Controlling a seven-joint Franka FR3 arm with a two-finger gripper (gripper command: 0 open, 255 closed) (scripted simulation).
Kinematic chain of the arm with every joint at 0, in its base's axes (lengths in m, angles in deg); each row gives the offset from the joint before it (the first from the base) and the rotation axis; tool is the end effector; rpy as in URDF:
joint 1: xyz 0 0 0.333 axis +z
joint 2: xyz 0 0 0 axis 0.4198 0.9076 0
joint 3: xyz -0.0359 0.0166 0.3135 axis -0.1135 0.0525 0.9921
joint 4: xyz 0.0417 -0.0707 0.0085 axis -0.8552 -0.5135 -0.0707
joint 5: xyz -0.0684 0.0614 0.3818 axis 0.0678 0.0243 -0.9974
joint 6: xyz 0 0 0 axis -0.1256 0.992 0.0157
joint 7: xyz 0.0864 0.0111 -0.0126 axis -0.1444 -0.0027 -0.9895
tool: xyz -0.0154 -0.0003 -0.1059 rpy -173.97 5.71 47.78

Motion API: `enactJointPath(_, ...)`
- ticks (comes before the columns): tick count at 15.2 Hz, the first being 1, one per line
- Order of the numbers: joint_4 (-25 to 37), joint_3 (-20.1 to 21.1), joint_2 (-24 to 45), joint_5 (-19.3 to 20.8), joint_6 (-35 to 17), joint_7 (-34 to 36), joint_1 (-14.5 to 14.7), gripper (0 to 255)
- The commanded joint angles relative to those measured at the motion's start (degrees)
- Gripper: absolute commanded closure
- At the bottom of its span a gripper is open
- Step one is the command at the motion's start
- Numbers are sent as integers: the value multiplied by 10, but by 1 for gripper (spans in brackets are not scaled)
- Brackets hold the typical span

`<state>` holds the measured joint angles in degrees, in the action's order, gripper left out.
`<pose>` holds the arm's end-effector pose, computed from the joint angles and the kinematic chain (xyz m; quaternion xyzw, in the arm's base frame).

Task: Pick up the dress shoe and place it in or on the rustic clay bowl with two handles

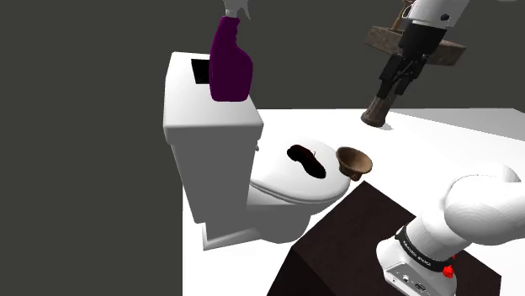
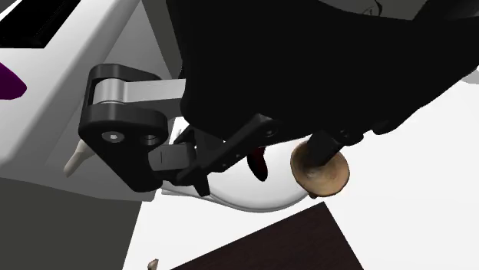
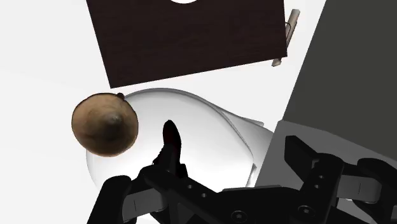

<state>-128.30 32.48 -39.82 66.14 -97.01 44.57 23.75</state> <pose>0.2876 -0.0186 0.6053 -0.9981 0.0587 0.0152 0.0127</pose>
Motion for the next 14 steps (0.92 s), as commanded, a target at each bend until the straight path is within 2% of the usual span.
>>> enactJointPath(1,0,0,0,0,0,0,0,0)
enactJointPath(8,-81,-14,62,13,-137,0,-12,0)
enactJointPath(14,-122,-28,148,22,-259,0,-22,0)
